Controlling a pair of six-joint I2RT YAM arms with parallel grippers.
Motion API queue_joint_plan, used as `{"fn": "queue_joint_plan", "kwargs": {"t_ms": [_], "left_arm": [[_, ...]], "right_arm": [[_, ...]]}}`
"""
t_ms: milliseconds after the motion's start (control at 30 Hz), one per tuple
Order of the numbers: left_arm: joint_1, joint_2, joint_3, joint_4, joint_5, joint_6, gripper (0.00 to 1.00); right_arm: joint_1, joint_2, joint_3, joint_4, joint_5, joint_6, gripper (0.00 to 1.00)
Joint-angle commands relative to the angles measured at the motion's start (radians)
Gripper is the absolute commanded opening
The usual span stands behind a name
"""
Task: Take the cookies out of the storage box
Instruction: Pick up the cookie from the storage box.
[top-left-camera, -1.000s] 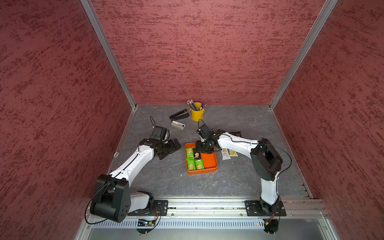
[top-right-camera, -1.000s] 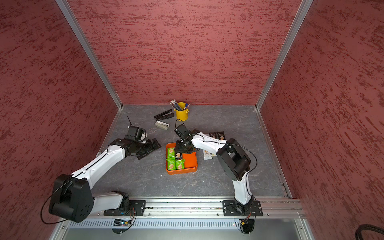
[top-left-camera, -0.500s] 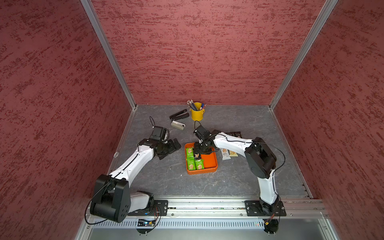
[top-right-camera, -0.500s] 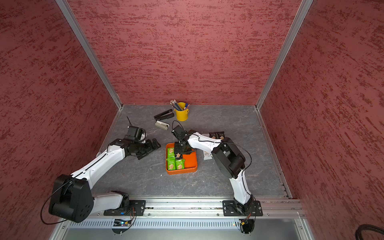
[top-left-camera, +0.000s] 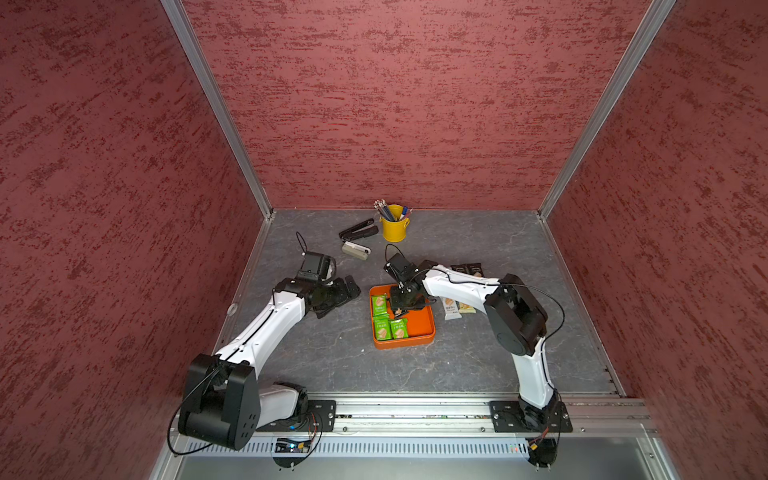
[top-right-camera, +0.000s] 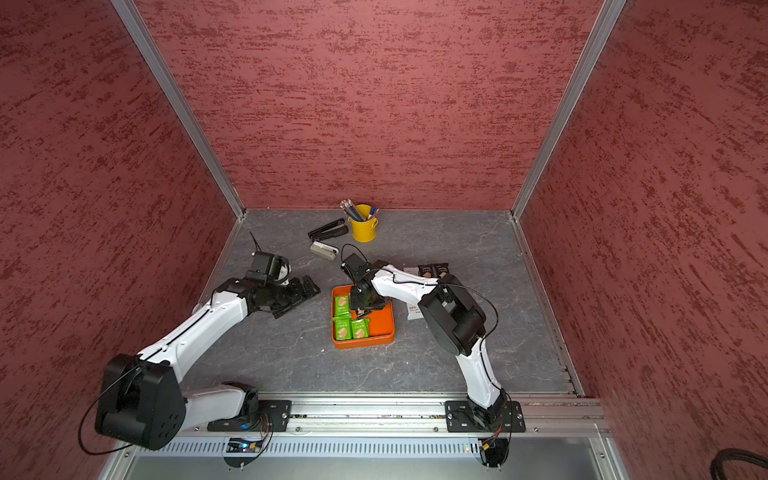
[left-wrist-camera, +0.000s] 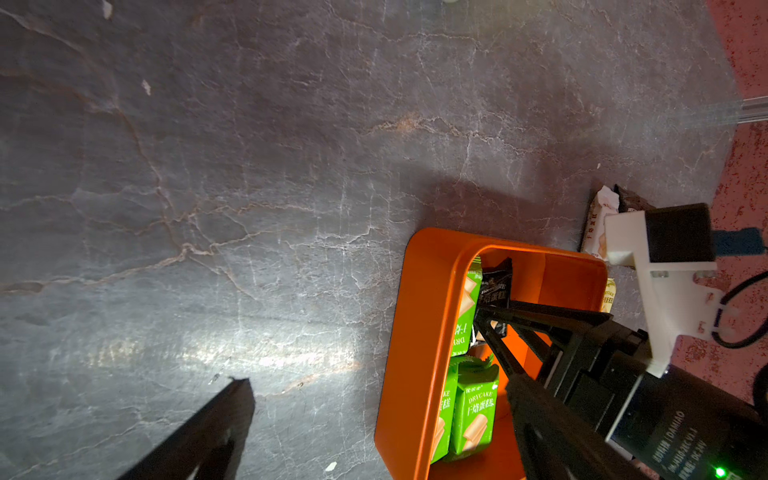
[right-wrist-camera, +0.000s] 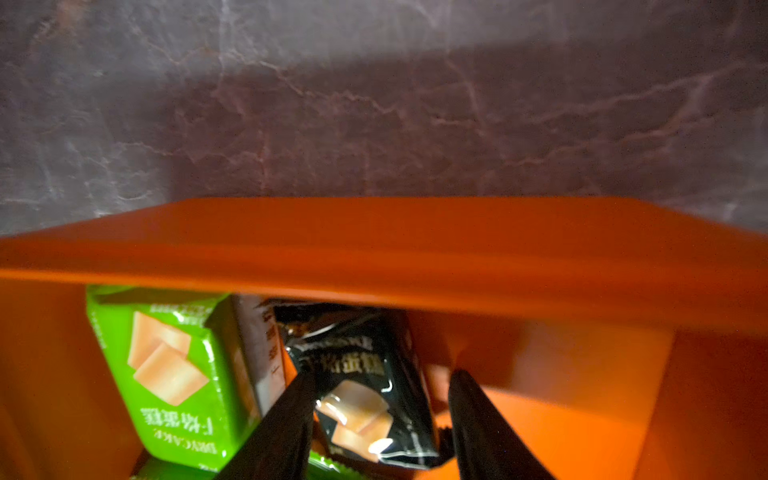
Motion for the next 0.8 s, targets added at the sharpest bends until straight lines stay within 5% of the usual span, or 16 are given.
{"fn": "queue_joint_plan", "kwargs": {"t_ms": [0, 467, 767], "left_arm": [[0.006, -0.021, -0.007, -0.006, 0.001, 0.014, 1.0], [0.008, -0.022, -0.004, -0.01, 0.008, 0.012, 1.0], [0.007, -0.02, 0.003, -0.015, 0.007, 0.01, 1.0]], "right_arm": [[0.006, -0.018, 0.009, -0.045, 0.068, 0.0, 0.56], [0.007, -0.006, 0.07, -0.071, 0.05, -0.218, 0.69], [0.01, 0.005, 0.106, -0.079, 0.048, -0.285, 0.68]]}}
